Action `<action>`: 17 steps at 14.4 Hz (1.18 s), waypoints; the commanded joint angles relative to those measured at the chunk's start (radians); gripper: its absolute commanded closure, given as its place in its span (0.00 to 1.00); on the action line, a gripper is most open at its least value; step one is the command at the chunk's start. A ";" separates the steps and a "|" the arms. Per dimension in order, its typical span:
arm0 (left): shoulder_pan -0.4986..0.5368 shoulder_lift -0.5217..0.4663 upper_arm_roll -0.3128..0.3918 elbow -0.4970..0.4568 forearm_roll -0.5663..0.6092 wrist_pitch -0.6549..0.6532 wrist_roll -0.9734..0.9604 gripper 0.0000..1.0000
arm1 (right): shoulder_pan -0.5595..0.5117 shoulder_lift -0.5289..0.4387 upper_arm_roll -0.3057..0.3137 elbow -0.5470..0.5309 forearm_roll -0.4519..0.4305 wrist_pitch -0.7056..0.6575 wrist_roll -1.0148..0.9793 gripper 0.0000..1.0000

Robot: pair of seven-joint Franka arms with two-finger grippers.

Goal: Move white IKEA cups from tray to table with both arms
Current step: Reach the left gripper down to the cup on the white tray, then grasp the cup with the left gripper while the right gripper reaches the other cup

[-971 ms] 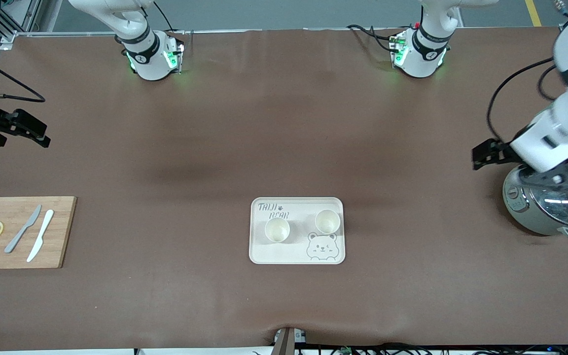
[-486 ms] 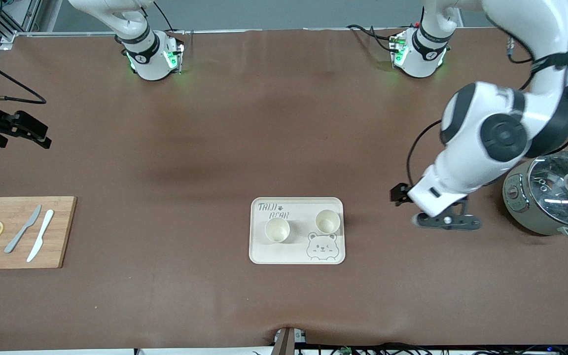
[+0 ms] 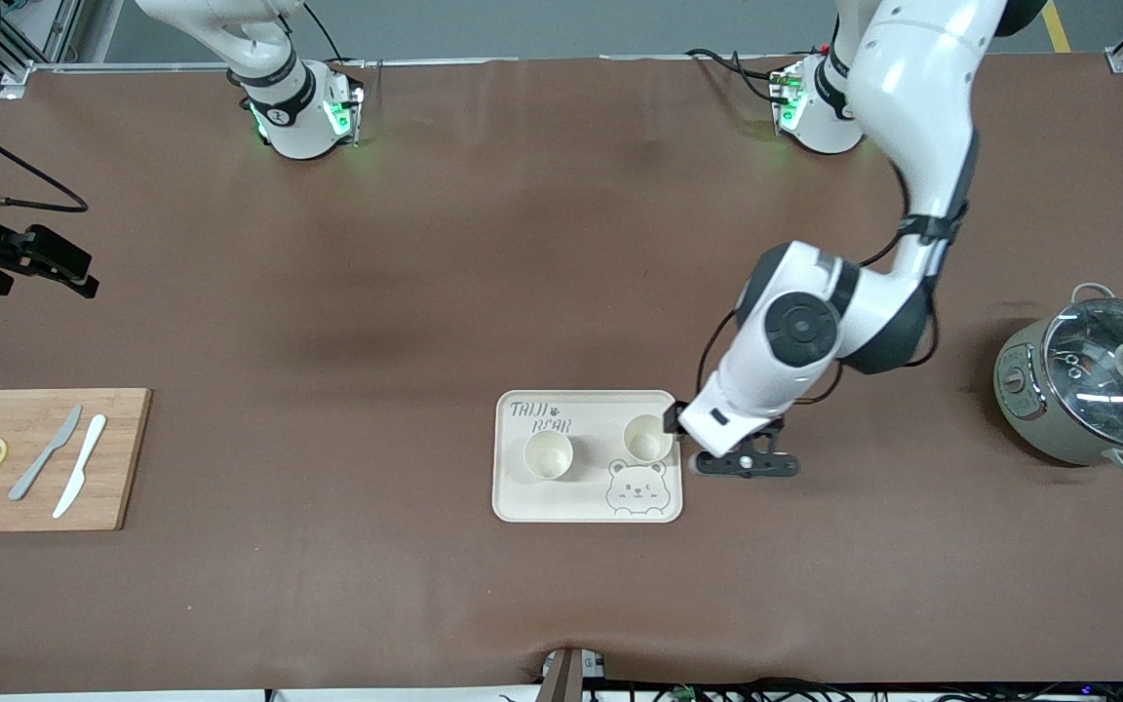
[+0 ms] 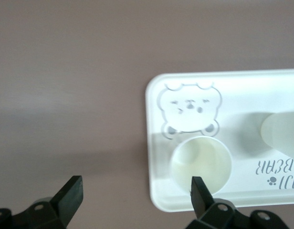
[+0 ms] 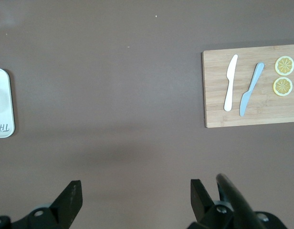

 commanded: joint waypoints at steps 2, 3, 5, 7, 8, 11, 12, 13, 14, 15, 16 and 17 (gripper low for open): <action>-0.030 0.037 0.011 0.021 -0.002 0.022 -0.023 0.00 | 0.036 0.032 0.018 0.024 0.035 0.073 0.014 0.00; -0.031 0.041 0.011 0.021 -0.002 0.022 -0.025 0.00 | 0.066 0.060 0.020 0.027 0.061 0.098 0.063 0.00; -0.032 0.064 0.011 0.021 0.000 0.048 -0.025 0.00 | 0.121 0.150 0.021 0.051 0.132 0.153 0.250 0.00; -0.032 0.084 0.011 0.020 0.001 0.085 -0.025 0.00 | 0.224 0.256 0.018 0.099 0.117 0.202 0.324 0.00; -0.032 0.090 0.011 0.020 0.003 0.093 -0.025 0.00 | 0.255 0.314 0.018 0.134 0.117 0.218 0.356 0.00; -0.036 0.098 0.011 0.018 0.003 0.094 -0.025 0.00 | 0.347 0.463 0.018 0.222 0.117 0.286 0.529 0.00; -0.038 0.110 0.013 0.020 0.003 0.097 -0.025 0.00 | 0.384 0.497 0.017 0.226 0.112 0.340 0.586 0.00; -0.036 0.126 0.011 0.020 0.003 0.122 -0.023 0.00 | 0.407 0.532 0.017 0.226 0.112 0.395 0.640 0.00; -0.038 0.135 0.011 0.018 0.001 0.157 -0.025 0.00 | 0.431 0.568 0.015 0.228 0.108 0.432 0.668 0.00; -0.036 0.138 0.011 0.015 0.003 0.174 -0.025 0.00 | 0.457 0.598 0.012 0.228 0.095 0.469 0.677 0.00; -0.036 0.143 0.011 0.015 0.003 0.176 -0.025 0.00 | 0.471 0.618 0.012 0.228 0.080 0.494 0.689 0.00; -0.038 0.146 0.013 0.015 0.001 0.176 -0.026 0.00 | 0.482 0.635 0.012 0.231 0.072 0.506 0.711 0.00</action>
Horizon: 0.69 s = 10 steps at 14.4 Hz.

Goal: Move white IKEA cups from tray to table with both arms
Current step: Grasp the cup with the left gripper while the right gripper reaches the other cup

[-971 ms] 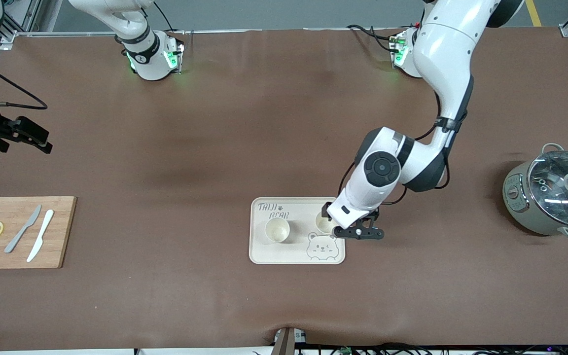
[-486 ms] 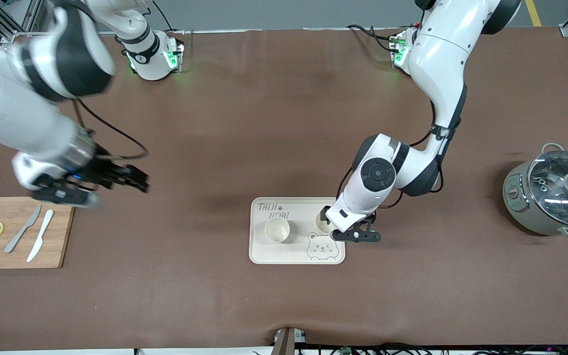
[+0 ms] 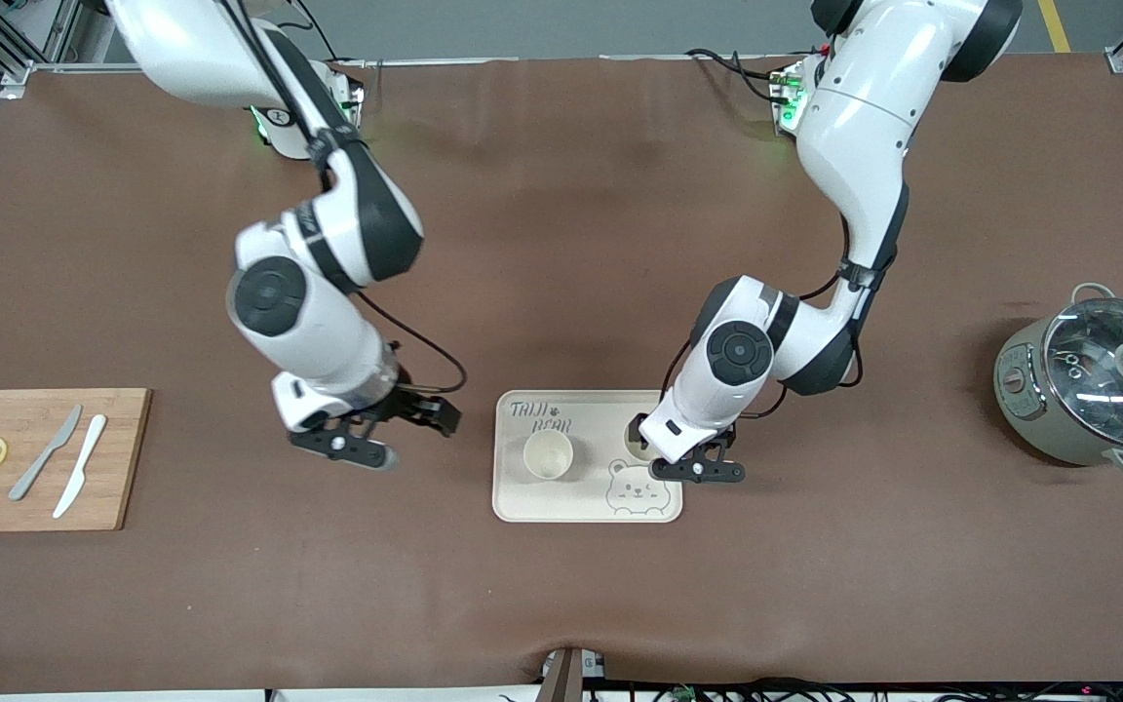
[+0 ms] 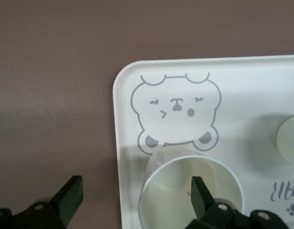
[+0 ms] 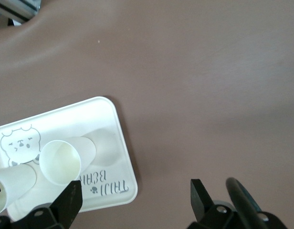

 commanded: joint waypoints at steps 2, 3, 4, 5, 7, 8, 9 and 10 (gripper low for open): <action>-0.020 0.016 0.006 0.015 -0.008 0.013 -0.050 0.55 | 0.032 0.082 -0.012 0.087 -0.028 0.015 0.070 0.00; -0.019 0.012 0.009 0.009 0.009 0.007 -0.114 1.00 | 0.043 0.099 -0.012 0.103 -0.029 0.015 0.070 0.00; -0.025 0.018 0.010 0.010 0.033 0.007 -0.116 1.00 | 0.056 0.113 -0.013 0.118 -0.035 0.015 0.072 0.00; -0.025 0.024 0.010 0.012 0.075 0.007 -0.124 1.00 | 0.060 0.116 -0.013 0.124 -0.041 0.015 0.072 0.00; -0.027 0.027 0.010 0.010 0.112 0.007 -0.134 1.00 | 0.067 0.134 -0.012 0.124 -0.041 0.044 0.079 0.00; -0.027 0.030 0.010 0.012 0.119 0.007 -0.134 1.00 | 0.073 0.151 -0.012 0.126 -0.041 0.070 0.099 0.00; -0.027 0.030 0.010 0.012 0.124 0.007 -0.134 1.00 | 0.082 0.171 -0.013 0.127 -0.044 0.100 0.113 0.00; -0.027 0.029 0.010 0.013 0.127 0.007 -0.133 1.00 | 0.086 0.186 -0.012 0.129 -0.046 0.129 0.114 0.00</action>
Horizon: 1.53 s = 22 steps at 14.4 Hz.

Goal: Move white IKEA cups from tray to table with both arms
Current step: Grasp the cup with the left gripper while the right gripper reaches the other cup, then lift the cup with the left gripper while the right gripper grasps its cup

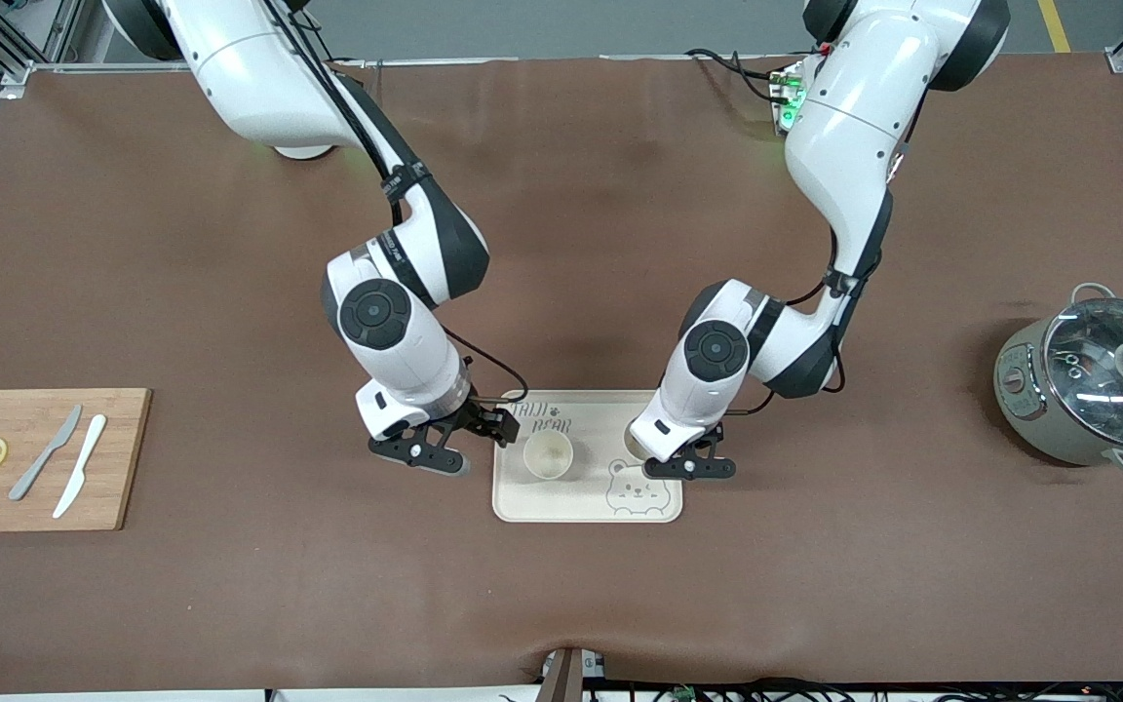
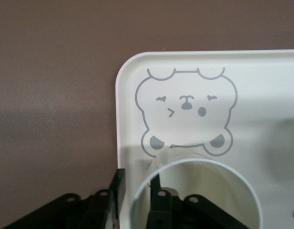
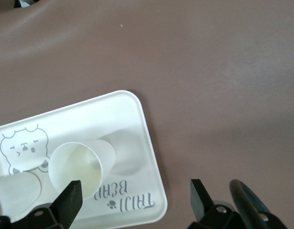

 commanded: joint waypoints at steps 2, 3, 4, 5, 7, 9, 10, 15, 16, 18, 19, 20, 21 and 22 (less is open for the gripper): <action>-0.002 0.000 0.012 0.013 0.029 0.001 -0.023 1.00 | 0.021 0.091 -0.010 0.064 -0.020 0.066 0.039 0.00; 0.001 -0.002 0.011 0.013 0.029 0.001 -0.023 1.00 | 0.027 0.111 -0.010 0.084 -0.020 0.066 0.039 0.00; -0.001 -0.003 0.012 0.015 0.029 0.001 -0.025 1.00 | 0.032 0.130 -0.010 0.104 -0.021 0.068 0.040 0.00; 0.002 -0.011 0.012 0.016 0.028 0.001 -0.025 1.00 | 0.035 0.148 -0.010 0.124 -0.021 0.068 0.045 0.00; 0.012 -0.054 0.015 0.012 0.029 -0.034 -0.025 1.00 | 0.037 0.173 -0.010 0.155 -0.021 0.069 0.045 0.00; 0.038 -0.126 0.015 0.010 0.031 -0.176 -0.014 1.00 | 0.038 0.193 -0.010 0.168 -0.021 0.085 0.045 0.00; 0.039 -0.158 0.015 0.010 0.031 -0.235 -0.002 1.00 | 0.038 0.199 -0.010 0.168 -0.021 0.097 0.049 0.00; 0.071 -0.310 0.012 -0.045 0.031 -0.439 0.087 1.00 | 0.044 0.228 -0.010 0.168 -0.021 0.126 0.050 0.00; 0.081 -0.351 0.008 -0.086 0.028 -0.422 0.087 1.00 | 0.046 0.231 -0.010 0.168 -0.021 0.131 0.050 0.00; 0.107 -0.436 0.001 -0.184 0.015 -0.354 0.089 1.00 | 0.053 0.237 -0.010 0.167 -0.023 0.131 0.050 0.00; 0.116 -0.483 0.000 -0.250 0.014 -0.317 0.099 1.00 | 0.057 0.240 -0.011 0.167 -0.023 0.131 0.050 0.00; 0.131 -0.538 -0.006 -0.334 0.005 -0.260 0.113 1.00 | 0.058 0.242 -0.011 0.167 -0.023 0.132 0.050 0.00; 0.157 -0.603 -0.008 -0.426 -0.033 -0.193 0.136 1.00 | 0.058 0.242 -0.011 0.164 -0.023 0.132 0.050 0.00; 0.174 -0.659 -0.008 -0.511 -0.081 -0.128 0.186 1.00 | 0.058 0.245 -0.011 0.164 -0.023 0.131 0.050 0.00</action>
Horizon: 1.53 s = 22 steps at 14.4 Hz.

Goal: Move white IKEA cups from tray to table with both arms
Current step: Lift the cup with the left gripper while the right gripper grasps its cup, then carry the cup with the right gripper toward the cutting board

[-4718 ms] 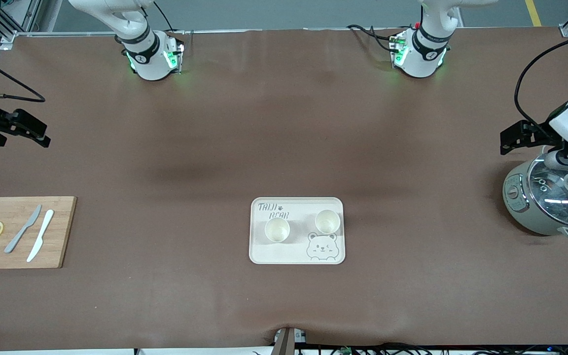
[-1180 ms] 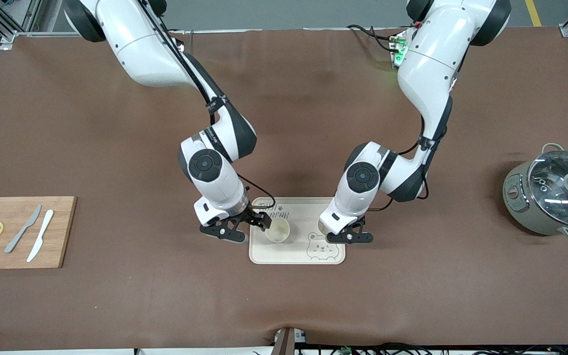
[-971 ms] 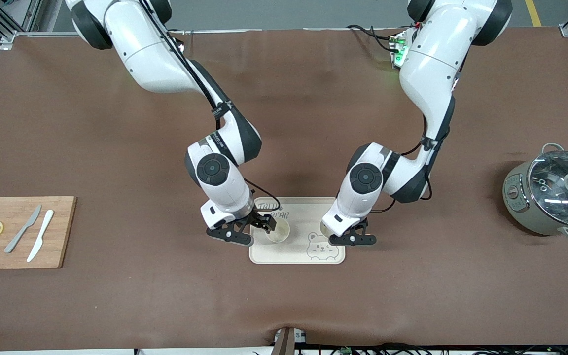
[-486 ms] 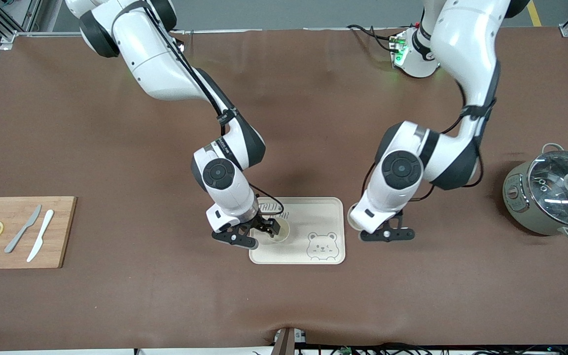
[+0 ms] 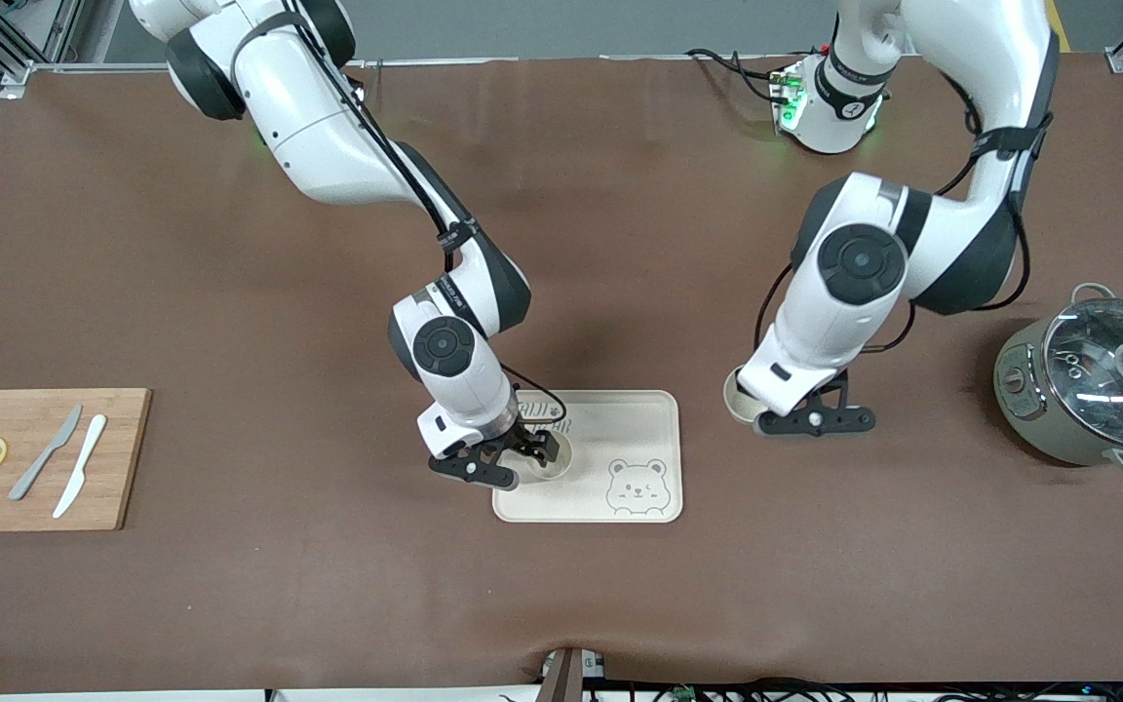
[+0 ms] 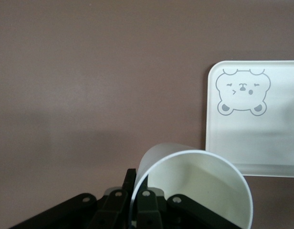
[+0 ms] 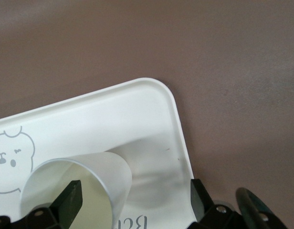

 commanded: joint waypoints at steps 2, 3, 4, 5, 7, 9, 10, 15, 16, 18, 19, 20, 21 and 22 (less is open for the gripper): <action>0.106 -0.236 -0.015 -0.352 -0.195 0.176 0.189 1.00 | 0.013 0.027 -0.010 0.035 -0.013 -0.002 0.025 0.00; 0.114 -0.256 -0.014 -0.384 -0.225 0.176 0.258 1.00 | 0.013 0.027 -0.011 0.034 -0.013 0.003 0.025 0.00; 0.120 -0.273 -0.014 -0.409 -0.230 0.176 0.287 1.00 | 0.014 0.027 -0.010 0.032 -0.013 0.004 0.025 0.00; 0.131 -0.277 -0.014 -0.421 -0.230 0.176 0.294 1.00 | 0.014 0.027 -0.010 0.032 -0.011 0.006 0.025 0.00; 0.132 -0.277 -0.012 -0.438 -0.230 0.177 0.304 1.00 | 0.016 0.027 -0.010 0.032 -0.011 0.006 0.025 0.00; 0.132 -0.274 -0.012 -0.473 -0.230 0.211 0.311 1.00 | 0.019 0.027 -0.010 0.032 -0.011 0.006 0.025 0.34; 0.132 -0.269 -0.012 -0.496 -0.230 0.245 0.311 1.00 | 0.019 0.027 -0.010 0.032 -0.011 0.006 0.025 0.44; 0.126 -0.185 -0.012 -0.579 -0.230 0.447 0.311 1.00 | 0.019 0.027 -0.010 0.032 -0.011 0.009 0.029 0.80; 0.128 -0.178 -0.012 -0.582 -0.230 0.455 0.311 1.00 | 0.019 0.027 -0.010 0.031 -0.011 0.019 0.029 0.87; 0.131 -0.160 -0.012 -0.587 -0.230 0.455 0.311 1.00 | 0.020 0.027 -0.010 0.015 -0.011 0.055 0.028 1.00; 0.132 -0.149 -0.012 -0.587 -0.230 0.454 0.311 1.00 | 0.024 0.027 -0.010 0.012 -0.011 0.065 0.026 1.00; 0.132 -0.139 -0.012 -0.587 -0.230 0.455 0.311 1.00 | 0.024 0.027 -0.010 0.011 -0.011 0.066 0.026 1.00; 0.134 -0.126 -0.010 -0.588 -0.230 0.458 0.311 1.00 | 0.022 0.027 -0.010 0.012 -0.010 0.064 0.025 1.00; 0.137 -0.119 -0.010 -0.588 -0.230 0.461 0.311 1.00 | 0.020 0.024 -0.008 0.014 -0.008 0.062 0.023 1.00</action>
